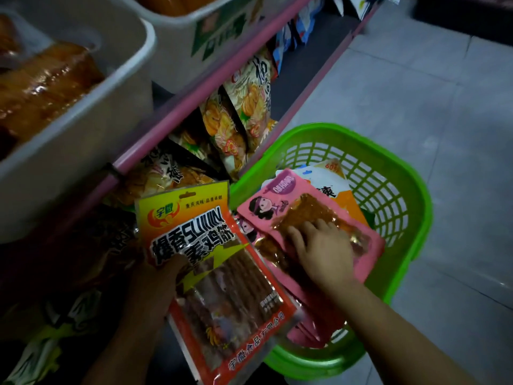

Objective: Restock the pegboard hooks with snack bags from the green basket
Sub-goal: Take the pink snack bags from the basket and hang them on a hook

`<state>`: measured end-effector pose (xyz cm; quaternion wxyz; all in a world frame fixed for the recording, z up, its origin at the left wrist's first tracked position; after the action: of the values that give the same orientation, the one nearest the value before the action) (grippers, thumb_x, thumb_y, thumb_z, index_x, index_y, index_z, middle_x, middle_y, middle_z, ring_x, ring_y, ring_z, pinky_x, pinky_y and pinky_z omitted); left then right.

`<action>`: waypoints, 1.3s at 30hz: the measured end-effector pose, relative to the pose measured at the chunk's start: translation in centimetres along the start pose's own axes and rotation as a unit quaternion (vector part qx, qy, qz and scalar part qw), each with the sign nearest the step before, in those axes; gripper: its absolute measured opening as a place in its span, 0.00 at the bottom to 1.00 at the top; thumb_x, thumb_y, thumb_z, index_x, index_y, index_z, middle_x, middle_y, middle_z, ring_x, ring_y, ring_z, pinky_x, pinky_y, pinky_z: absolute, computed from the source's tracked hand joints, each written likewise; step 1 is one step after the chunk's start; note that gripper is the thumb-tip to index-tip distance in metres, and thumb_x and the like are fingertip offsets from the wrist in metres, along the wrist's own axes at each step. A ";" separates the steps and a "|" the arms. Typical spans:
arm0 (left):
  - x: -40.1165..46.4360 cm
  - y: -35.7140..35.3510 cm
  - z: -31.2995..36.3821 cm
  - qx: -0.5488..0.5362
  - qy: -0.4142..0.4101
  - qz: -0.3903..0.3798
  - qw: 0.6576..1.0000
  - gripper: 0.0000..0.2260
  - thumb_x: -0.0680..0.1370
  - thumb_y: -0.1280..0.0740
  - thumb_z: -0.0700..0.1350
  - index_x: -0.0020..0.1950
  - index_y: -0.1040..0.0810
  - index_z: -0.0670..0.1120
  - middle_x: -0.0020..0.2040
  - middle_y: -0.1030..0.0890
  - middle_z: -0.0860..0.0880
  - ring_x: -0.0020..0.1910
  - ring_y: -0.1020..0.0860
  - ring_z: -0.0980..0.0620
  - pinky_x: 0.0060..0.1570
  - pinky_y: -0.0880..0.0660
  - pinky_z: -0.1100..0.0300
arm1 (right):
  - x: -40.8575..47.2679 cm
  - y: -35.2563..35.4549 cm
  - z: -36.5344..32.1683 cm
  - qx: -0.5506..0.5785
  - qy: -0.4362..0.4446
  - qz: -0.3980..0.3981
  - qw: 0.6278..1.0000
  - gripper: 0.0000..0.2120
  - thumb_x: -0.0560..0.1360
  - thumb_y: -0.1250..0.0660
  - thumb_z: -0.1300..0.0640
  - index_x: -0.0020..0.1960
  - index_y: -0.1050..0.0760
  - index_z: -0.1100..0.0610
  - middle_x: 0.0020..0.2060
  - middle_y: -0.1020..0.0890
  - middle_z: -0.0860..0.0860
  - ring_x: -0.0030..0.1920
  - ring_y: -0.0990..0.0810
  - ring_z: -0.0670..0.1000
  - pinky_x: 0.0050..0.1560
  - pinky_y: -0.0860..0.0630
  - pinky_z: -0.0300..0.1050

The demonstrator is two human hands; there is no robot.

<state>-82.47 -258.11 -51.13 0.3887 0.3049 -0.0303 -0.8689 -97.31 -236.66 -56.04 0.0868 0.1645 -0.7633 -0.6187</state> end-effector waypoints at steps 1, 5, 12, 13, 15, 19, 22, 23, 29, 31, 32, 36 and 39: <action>0.3 -0.1 -0.4 -0.010 0.010 0.002 1.000 0.07 0.66 0.27 0.49 0.43 0.19 0.55 0.40 0.15 0.49 0.43 0.17 0.44 0.49 0.22 0.41 | 0.6 0.3 0.1 0.039 0.000 0.020 0.999 0.19 0.78 0.42 0.42 0.46 0.20 0.55 0.44 0.18 0.56 0.47 0.20 0.59 0.48 0.30 0.50; 0.7 -0.4 -1.0 -0.041 0.024 -0.002 0.999 0.05 0.73 0.30 0.42 0.42 0.17 0.52 0.39 0.15 0.49 0.39 0.16 0.46 0.46 0.22 0.46 | 5.0 -0.4 0.8 0.073 -0.041 -0.086 0.993 0.29 0.70 0.32 0.37 0.63 0.27 0.56 0.62 0.26 0.58 0.64 0.30 0.59 0.63 0.33 0.53; 2.0 -1.0 -1.0 -0.049 0.010 -0.011 0.999 0.10 0.72 0.31 0.39 0.41 0.17 0.56 0.38 0.15 0.49 0.42 0.17 0.44 0.48 0.21 0.45 | 9.8 -0.6 2.1 0.043 -0.137 -0.216 0.966 0.56 0.51 0.28 0.26 0.70 0.38 0.54 0.67 0.29 0.57 0.69 0.32 0.59 0.67 0.35 0.59; 2.0 -1.0 -1.1 -0.052 0.011 -0.011 0.999 0.11 0.72 0.31 0.39 0.40 0.17 0.57 0.38 0.15 0.49 0.41 0.17 0.45 0.45 0.21 0.47 | 10.0 -0.6 2.0 0.043 -0.128 -0.179 0.975 0.48 0.52 0.26 0.28 0.62 0.32 0.55 0.60 0.24 0.57 0.64 0.27 0.59 0.63 0.31 0.56; 1.7 -0.9 -0.9 -0.062 0.012 -0.020 0.998 0.09 0.72 0.31 0.40 0.41 0.17 0.55 0.38 0.14 0.49 0.40 0.16 0.47 0.42 0.22 0.51 | 9.9 -0.3 1.8 0.120 -0.129 -0.130 0.976 0.31 0.58 0.24 0.35 0.46 0.30 0.55 0.47 0.20 0.57 0.52 0.22 0.58 0.49 0.28 0.48; 0.0 -0.6 0.9 -0.085 -0.031 -0.025 0.996 0.07 0.72 0.30 0.42 0.41 0.17 0.55 0.39 0.15 0.54 0.39 0.17 0.55 0.39 0.25 0.58 | 7.0 2.4 0.8 0.277 -0.152 -0.100 0.944 0.15 0.69 0.26 0.43 0.40 0.25 0.54 0.42 0.17 0.56 0.44 0.20 0.56 0.44 0.25 0.48; -2.6 0.3 3.4 -0.087 -0.107 -0.039 0.990 0.09 0.73 0.30 0.45 0.43 0.17 0.62 0.42 0.15 0.58 0.43 0.17 0.58 0.45 0.23 0.57 | 2.8 6.4 -1.5 0.353 -0.089 -0.042 0.930 0.07 0.72 0.28 0.51 0.43 0.23 0.52 0.39 0.16 0.50 0.43 0.18 0.52 0.44 0.25 0.46; -3.6 0.8 4.2 -0.087 -0.125 -0.041 0.987 0.08 0.73 0.29 0.46 0.43 0.17 0.61 0.42 0.15 0.58 0.43 0.17 0.58 0.47 0.23 0.56 | 1.3 8.1 -2.4 0.391 -0.063 -0.044 0.917 0.04 0.73 0.29 0.54 0.43 0.23 0.52 0.38 0.16 0.48 0.41 0.18 0.51 0.43 0.25 0.45; -10.9 6.1 9.8 -0.098 -0.272 -0.080 0.954 0.10 0.69 0.28 0.46 0.47 0.17 0.60 0.42 0.17 0.64 0.48 0.17 0.58 0.47 0.24 0.67 | -5.9 19.2 -7.3 0.563 0.052 -0.033 0.824 0.04 0.71 0.30 0.57 0.41 0.21 0.59 0.30 0.17 0.53 0.29 0.23 0.46 0.29 0.29 0.35; -13.3 8.9 12.0 -0.109 -0.307 -0.044 0.945 0.10 0.69 0.27 0.47 0.50 0.19 0.50 0.50 0.31 0.51 0.52 0.26 0.51 0.44 0.25 0.69 | -7.4 22.8 -9.8 0.588 0.085 0.000 0.804 0.08 0.67 0.31 0.52 0.37 0.23 0.56 0.24 0.21 0.44 0.23 0.28 0.38 0.23 0.34 0.29; -14.1 10.5 13.1 -0.105 -0.317 -0.015 0.942 0.07 0.70 0.27 0.48 0.44 0.17 0.47 0.38 0.15 0.55 0.41 0.17 0.59 0.42 0.24 0.65 | -8.0 24.4 -11.4 0.595 0.104 0.011 0.797 0.08 0.66 0.32 0.51 0.36 0.24 0.55 0.22 0.22 0.41 0.21 0.30 0.36 0.22 0.36 0.27; -17.2 17.1 17.6 -0.095 -0.352 0.114 0.924 0.15 0.68 0.28 0.57 0.44 0.21 0.46 0.39 0.18 0.51 0.38 0.19 0.53 0.44 0.22 0.50 | -9.5 29.3 -17.7 0.626 0.176 0.013 0.760 0.05 0.70 0.33 0.54 0.37 0.23 0.54 0.24 0.20 0.40 0.24 0.26 0.35 0.27 0.32 0.27; -19.5 21.4 20.6 -0.091 -0.403 0.180 0.892 0.05 0.69 0.29 0.55 0.39 0.19 0.55 0.37 0.18 0.54 0.39 0.18 0.50 0.46 0.22 0.50 | -9.9 31.7 -22.3 0.636 0.199 -0.012 0.745 0.08 0.68 0.32 0.50 0.37 0.23 0.56 0.24 0.20 0.42 0.26 0.24 0.38 0.29 0.29 0.30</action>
<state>-69.83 -263.24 -18.28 0.5190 -0.1192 -0.1598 -0.8312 -85.16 -247.81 -19.58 0.1048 0.3102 -0.9432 0.0559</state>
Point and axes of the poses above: each hand's wrist, its own x-axis towards the middle knuckle, its own y-axis out of the back of the hand, z = x × y, the point moved 1 cm from there along x, towards the middle knuckle
